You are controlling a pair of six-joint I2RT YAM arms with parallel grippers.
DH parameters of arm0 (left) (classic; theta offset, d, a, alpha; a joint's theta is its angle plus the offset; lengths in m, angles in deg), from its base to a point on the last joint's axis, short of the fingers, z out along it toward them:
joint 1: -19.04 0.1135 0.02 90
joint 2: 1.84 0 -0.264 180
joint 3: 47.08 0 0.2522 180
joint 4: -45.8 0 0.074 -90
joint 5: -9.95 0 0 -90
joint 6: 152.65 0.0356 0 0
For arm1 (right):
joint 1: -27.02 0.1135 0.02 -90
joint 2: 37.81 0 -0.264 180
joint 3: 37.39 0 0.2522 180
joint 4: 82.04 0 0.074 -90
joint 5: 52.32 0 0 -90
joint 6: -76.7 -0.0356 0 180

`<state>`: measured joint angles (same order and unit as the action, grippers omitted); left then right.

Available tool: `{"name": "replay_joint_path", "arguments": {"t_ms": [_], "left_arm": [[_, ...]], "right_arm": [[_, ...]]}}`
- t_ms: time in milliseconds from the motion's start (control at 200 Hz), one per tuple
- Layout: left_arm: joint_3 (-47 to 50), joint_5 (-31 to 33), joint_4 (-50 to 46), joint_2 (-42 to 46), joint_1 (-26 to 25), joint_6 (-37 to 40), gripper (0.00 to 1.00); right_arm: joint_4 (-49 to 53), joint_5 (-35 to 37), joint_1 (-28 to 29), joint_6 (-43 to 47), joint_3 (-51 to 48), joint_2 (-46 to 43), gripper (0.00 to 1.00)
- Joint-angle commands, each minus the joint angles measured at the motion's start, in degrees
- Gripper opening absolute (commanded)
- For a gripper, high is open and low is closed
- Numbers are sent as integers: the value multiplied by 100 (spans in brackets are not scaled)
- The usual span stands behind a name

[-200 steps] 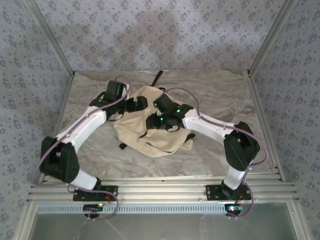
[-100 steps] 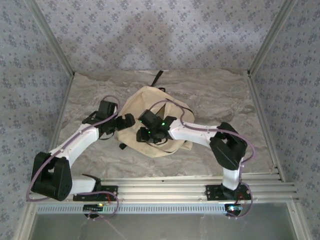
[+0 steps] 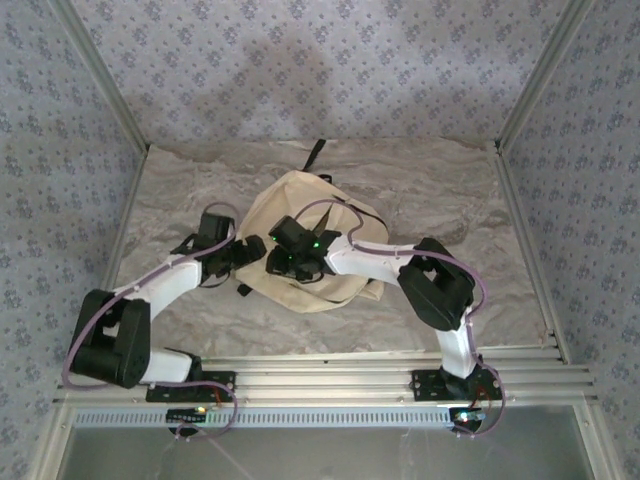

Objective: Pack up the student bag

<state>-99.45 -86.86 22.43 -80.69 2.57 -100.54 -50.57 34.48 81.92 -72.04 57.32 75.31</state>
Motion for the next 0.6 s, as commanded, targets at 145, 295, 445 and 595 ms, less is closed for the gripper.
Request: {"name": "replay_joint_path", "arguments": {"t_ms": [145, 295, 445, 595], "left_arm": [[283, -560, 963, -603, 39, -241, 50], [379, -748, 1115, -641, 6, -321, 42], [520, -697, 1136, -450, -174, -376, 41], [604, -627, 1170, -423, -225, -384, 37]], "right_arm": [[-104, 568, -142, -403, 139, 238, 48], [184, 626, -251, -375, 240, 381, 48], [409, 772, -350, -366, 125, 413, 47], [301, 621, -511, -386, -323, 423, 38]]}}
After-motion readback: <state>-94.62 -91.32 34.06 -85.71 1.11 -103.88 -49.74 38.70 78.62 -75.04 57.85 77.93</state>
